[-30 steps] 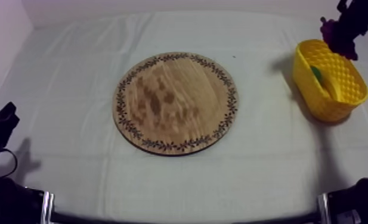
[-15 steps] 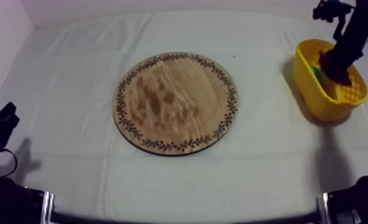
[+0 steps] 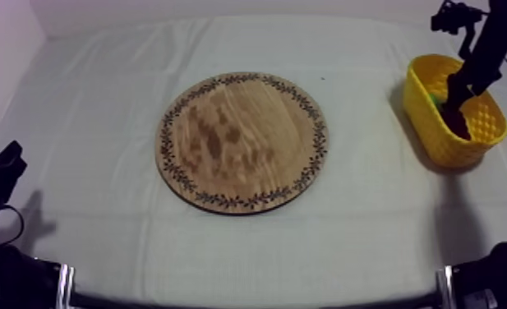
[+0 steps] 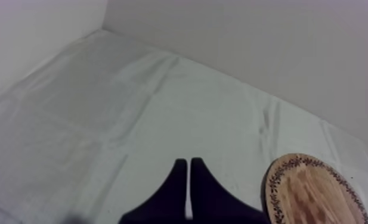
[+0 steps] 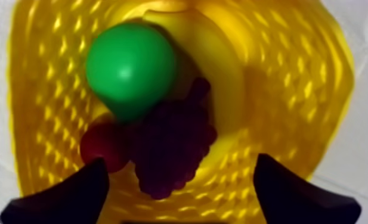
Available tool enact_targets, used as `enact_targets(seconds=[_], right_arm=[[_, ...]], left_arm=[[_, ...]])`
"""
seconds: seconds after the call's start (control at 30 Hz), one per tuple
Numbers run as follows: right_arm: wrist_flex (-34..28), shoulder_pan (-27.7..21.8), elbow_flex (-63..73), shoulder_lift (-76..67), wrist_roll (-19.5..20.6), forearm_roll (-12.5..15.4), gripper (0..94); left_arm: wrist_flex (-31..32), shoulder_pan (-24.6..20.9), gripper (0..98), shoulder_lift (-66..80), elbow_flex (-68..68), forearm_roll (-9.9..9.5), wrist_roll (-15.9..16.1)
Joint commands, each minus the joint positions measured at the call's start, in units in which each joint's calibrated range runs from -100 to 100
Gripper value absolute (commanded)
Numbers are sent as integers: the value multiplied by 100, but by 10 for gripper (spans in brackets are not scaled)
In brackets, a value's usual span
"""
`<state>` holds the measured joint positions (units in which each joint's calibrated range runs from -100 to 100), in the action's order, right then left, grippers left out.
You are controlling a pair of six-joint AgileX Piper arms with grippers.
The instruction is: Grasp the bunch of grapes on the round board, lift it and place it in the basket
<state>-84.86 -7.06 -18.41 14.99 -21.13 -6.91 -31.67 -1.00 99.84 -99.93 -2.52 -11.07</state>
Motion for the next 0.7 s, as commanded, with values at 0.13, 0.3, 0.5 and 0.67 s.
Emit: enact_targets(seconds=[0.13,0.3,0.5,0.67], right_arm=[[293,12,-275,-671,-20,30,600],[841,7,-879,-1368,92,46,494],[1383,38,-1740,-2297,164,222,394],[1872,94,-2506,-3124,254,331,303]], left_arm=[[-2,2,0,-2,4,1,1],[-2,2,0,-2,4,1,1],[-2,2,0,-2,4,1,1],[-2,2,0,-2,4,1,1]])
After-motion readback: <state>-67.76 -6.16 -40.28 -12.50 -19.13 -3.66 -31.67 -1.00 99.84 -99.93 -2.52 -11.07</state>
